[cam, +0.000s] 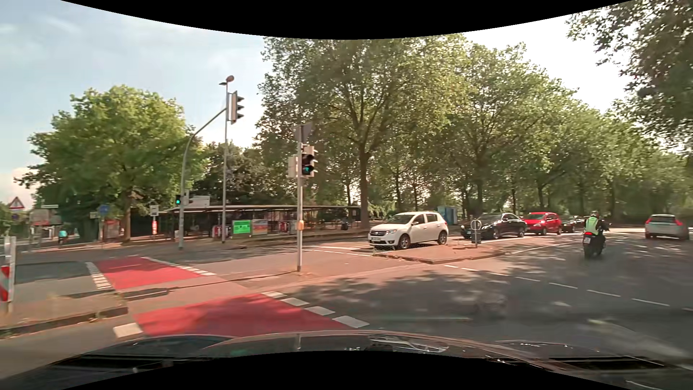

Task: Follow the waypoints while adhering to traffic rules and regulations

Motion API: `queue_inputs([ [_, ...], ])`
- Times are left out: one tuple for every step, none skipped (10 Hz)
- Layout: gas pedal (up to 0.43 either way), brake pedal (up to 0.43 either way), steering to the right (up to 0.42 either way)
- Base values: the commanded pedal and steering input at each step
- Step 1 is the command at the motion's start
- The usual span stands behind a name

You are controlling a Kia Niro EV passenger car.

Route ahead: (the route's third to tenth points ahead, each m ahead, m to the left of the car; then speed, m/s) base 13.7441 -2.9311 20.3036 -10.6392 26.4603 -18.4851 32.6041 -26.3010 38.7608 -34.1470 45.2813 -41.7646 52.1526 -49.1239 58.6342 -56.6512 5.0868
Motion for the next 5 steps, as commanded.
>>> queue_inputs([
  [0.177, 0.0, 0.418],
  [0.197, 0.0, 0.412],
  [0.228, 0.0, 0.407],
  [0.24, 0.0, 0.405],
  [0.24, 0.0, 0.4],
])
